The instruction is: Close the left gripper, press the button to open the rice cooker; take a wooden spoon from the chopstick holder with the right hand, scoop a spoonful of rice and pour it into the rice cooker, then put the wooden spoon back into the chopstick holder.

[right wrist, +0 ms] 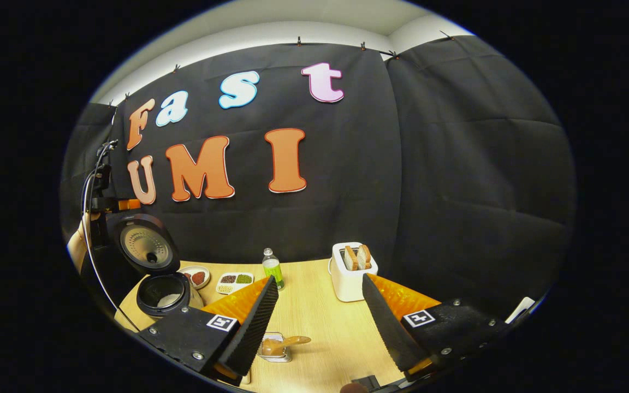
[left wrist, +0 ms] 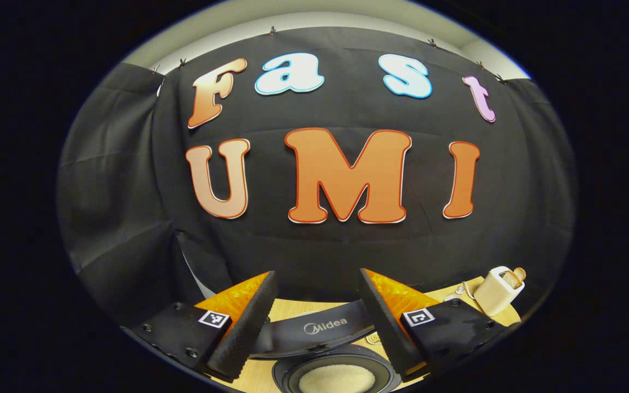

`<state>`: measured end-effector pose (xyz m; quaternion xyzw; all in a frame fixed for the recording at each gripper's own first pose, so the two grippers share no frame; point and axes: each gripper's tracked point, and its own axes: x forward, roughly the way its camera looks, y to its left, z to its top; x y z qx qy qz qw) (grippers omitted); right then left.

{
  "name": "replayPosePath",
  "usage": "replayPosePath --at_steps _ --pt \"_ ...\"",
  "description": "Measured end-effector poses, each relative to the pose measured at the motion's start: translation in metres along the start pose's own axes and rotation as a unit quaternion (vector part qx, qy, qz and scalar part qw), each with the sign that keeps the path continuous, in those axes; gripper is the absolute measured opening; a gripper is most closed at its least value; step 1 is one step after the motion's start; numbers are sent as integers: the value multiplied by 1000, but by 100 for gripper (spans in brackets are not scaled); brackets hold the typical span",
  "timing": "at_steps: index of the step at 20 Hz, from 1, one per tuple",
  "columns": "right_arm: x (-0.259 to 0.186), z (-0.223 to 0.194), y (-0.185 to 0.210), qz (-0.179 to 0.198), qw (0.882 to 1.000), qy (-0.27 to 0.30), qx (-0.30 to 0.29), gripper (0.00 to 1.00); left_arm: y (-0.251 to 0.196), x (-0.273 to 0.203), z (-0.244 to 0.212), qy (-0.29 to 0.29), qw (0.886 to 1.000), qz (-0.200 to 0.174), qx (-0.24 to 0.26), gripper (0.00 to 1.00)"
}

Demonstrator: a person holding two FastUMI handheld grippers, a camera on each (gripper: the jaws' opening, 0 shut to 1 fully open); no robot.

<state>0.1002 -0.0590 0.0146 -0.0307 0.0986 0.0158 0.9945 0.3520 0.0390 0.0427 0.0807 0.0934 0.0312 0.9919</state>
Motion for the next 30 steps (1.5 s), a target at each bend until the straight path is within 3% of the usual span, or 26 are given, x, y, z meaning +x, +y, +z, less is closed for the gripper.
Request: replayPosePath --at_steps 6,17,22,28,30 --pt "-4 6 5 5 1000 -2 -5 95 -1 10 -23 21 999 -4 -35 100" --pt "-2 4 29 43 999 -11 -6 95 -34 -50 -59 25 998 -55 -35 98" --pt "-8 4 32 51 999 -15 -8 95 -55 -87 -107 54 996 -68 -23 100" --pt "-19 -4 34 62 998 -8 -3 95 -67 -115 -181 93 991 -71 -65 100" --pt "-23 -10 30 63 998 -3 -5 95 -69 -120 -198 87 993 -69 -35 100"
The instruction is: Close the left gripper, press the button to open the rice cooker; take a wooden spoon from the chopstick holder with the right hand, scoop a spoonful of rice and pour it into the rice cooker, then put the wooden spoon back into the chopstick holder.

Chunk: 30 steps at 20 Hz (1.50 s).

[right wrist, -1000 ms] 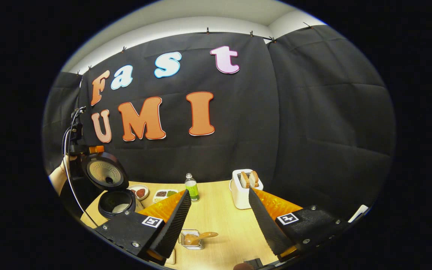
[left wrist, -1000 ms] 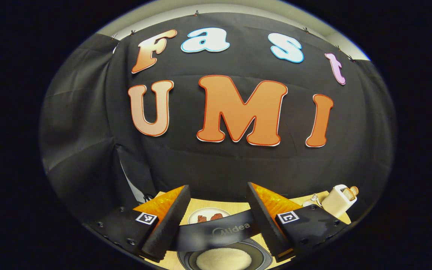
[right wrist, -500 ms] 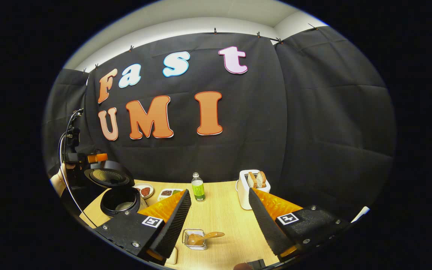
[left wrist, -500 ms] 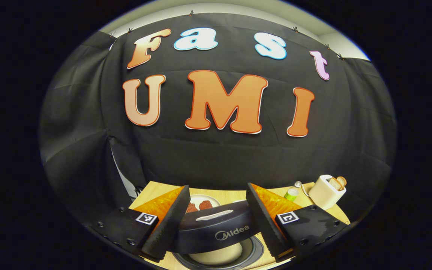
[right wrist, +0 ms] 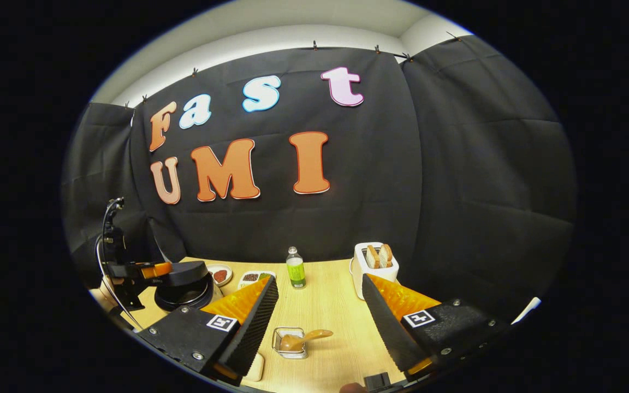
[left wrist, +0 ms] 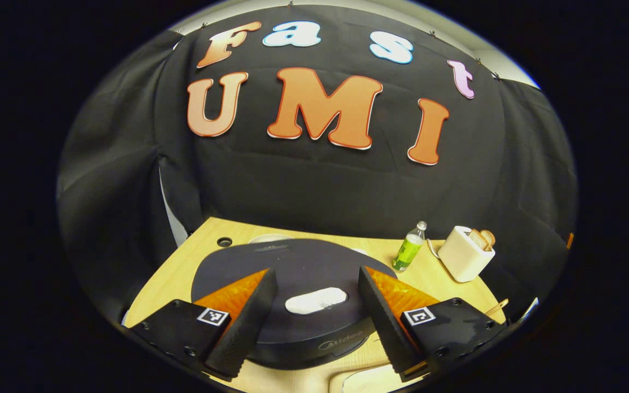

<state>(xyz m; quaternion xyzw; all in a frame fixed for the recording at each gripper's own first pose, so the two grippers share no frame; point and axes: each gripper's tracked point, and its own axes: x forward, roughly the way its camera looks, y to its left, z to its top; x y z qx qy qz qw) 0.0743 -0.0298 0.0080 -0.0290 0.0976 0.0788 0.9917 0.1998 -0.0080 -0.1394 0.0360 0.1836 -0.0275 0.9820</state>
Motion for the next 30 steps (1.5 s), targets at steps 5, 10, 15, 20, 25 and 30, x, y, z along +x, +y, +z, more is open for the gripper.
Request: replayPosePath --at_steps 5,10,15,20,25,30 --pt "-8 -12 -5 1 1000 16 1 95 -5 3 -47 12 999 16 40 99" --pt "-11 -20 -7 7 1000 28 5 95 -4 2 -59 -20 998 29 56 99" --pt "-13 -31 -16 3 999 40 5 95 -7 7 -73 -35 997 30 61 100" --pt "-14 -39 -22 -1 999 49 7 95 -8 7 -65 -57 996 30 59 97" --pt "-10 -27 -25 -4 999 35 10 95 -14 -5 -63 2 999 21 27 99" --pt "-3 -7 -20 2 1000 10 9 95 4 -43 -8 -35 999 29 30 94"
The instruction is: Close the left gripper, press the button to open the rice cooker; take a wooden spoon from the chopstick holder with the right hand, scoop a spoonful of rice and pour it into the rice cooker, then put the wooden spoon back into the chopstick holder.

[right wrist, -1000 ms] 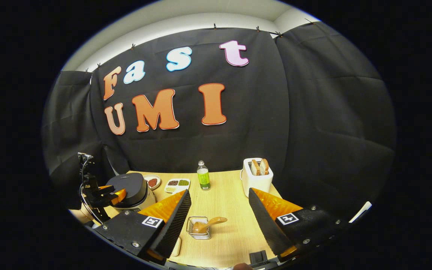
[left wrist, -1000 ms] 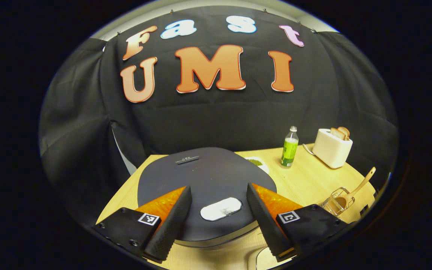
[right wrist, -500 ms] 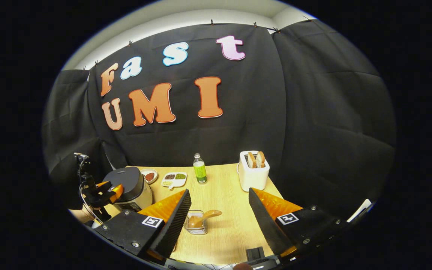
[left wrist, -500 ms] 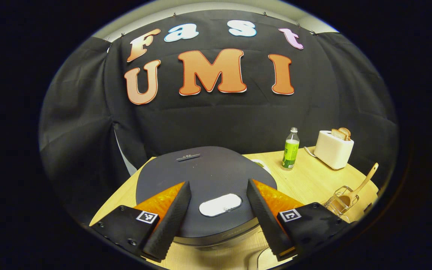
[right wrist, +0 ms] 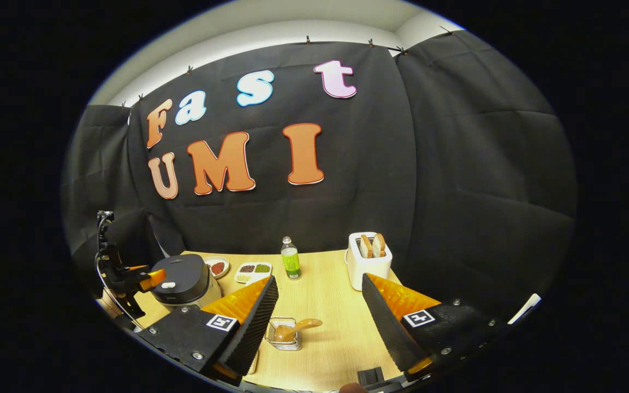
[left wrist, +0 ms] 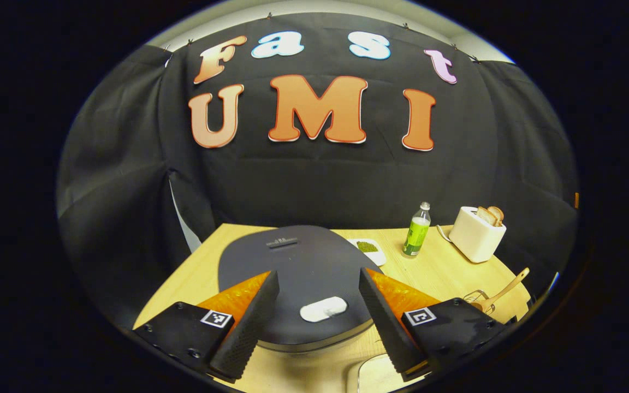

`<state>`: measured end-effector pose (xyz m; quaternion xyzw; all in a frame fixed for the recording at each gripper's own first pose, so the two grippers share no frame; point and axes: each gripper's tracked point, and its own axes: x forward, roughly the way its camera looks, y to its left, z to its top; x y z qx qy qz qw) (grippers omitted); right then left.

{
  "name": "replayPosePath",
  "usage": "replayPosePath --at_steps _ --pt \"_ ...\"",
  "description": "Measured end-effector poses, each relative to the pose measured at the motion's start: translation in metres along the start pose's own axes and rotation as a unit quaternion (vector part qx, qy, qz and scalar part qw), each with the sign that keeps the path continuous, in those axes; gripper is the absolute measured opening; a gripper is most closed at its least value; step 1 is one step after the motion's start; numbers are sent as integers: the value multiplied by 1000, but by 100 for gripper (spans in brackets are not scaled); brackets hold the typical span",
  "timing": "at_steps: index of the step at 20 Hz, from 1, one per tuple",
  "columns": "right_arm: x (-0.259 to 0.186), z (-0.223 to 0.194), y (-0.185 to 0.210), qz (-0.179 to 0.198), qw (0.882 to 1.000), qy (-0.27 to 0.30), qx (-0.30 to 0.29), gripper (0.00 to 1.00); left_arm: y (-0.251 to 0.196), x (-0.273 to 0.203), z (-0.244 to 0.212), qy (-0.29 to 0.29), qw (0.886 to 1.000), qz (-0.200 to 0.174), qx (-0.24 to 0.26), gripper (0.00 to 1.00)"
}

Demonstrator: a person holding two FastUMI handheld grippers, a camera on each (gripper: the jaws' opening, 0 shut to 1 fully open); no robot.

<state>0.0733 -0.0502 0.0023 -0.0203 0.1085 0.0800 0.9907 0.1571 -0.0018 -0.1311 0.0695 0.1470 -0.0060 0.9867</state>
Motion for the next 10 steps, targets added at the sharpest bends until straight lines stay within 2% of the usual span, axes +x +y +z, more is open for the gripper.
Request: replayPosePath --at_steps 1,2,4,7,8,10 --pt "1 3 1 0 1000 -5 -1 95 7 -10 16 -9 1000 0 -5 94" --pt "1 7 2 0 1000 -11 -4 95 15 -20 31 -15 1000 2 -10 99" --pt "2 13 3 -3 1000 -20 -14 95 33 -45 61 -26 1000 9 -14 94" --pt "3 22 6 -2 999 -27 -16 95 64 -88 116 -68 997 28 -1 94" --pt "3 25 8 0 999 -31 -13 95 75 -103 132 -83 996 35 9 100" --pt "2 33 10 4 999 -39 -9 95 96 -130 157 -108 993 47 16 100"
